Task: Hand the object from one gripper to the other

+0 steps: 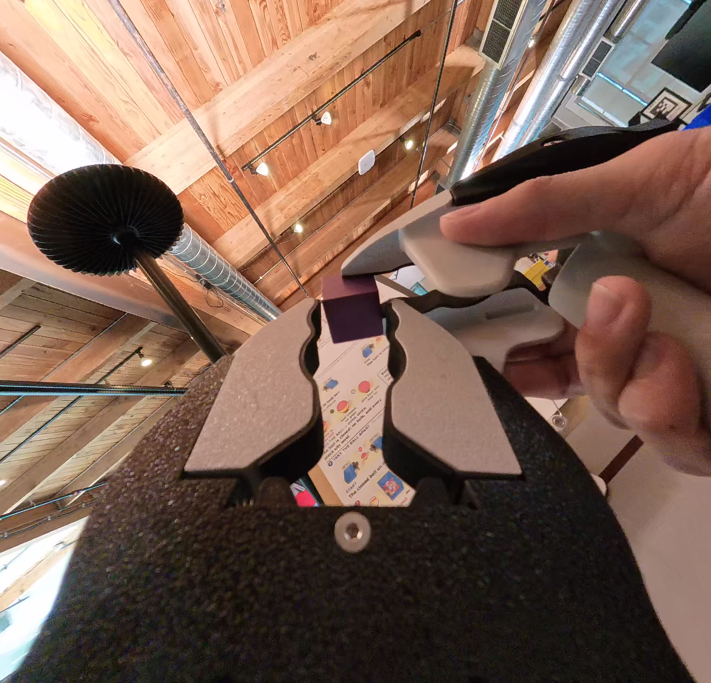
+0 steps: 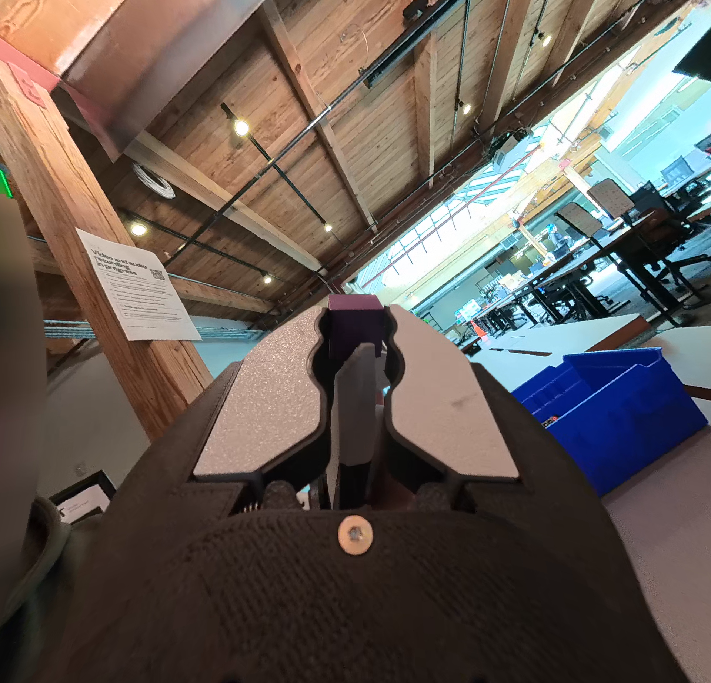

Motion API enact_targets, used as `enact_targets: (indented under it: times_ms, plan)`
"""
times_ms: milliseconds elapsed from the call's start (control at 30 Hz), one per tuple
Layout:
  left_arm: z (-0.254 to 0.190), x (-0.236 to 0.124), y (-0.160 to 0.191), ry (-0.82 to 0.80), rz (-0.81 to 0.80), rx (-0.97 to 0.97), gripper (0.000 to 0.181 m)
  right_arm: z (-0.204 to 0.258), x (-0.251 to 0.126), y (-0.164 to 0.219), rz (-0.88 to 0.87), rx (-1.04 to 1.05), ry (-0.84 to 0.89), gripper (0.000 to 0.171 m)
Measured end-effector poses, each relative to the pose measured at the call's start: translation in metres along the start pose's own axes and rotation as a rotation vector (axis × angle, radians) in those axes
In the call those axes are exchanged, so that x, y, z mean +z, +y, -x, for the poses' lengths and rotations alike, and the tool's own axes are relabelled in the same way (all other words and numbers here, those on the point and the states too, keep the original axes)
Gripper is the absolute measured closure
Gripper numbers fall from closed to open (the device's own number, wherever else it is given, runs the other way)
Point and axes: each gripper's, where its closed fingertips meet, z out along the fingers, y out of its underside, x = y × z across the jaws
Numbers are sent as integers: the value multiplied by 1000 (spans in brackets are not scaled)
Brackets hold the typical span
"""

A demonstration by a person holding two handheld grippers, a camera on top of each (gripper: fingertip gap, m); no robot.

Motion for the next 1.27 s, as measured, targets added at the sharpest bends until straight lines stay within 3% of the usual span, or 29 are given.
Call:
enact_targets:
  times_ms: [233,367,433,533,700,767,867,1033,1267]
  plan:
    - [-1,0,-1,25,-4,-72,155,0,-2,-5,-27,2,-8,145]
    - [-2,0,1,145,4,-171,155,-1,-4,-4,3,-17,-1,144]
    - [-3,-3,1,266,-5,-318,156,0,-6,0,83,-88,-4,143]
    - [-2,-14,-8,483,-64,-612,156,1,-15,6,248,-269,33,114]
    - [-16,-48,-15,947,-39,-974,156,12,-41,23,539,-670,39,108]
    - [-18,-54,-14,1011,-33,-1036,156,20,-44,31,585,-781,-5,110]
    - [-26,-64,-18,1103,-49,-1045,155,21,-45,45,652,-782,-39,114]
    - [-39,-65,-19,1129,-19,-1017,155,24,-40,54,656,-742,-84,144]
    - [-37,-54,-14,1046,-6,-1006,156,18,-38,43,616,-738,-42,144]
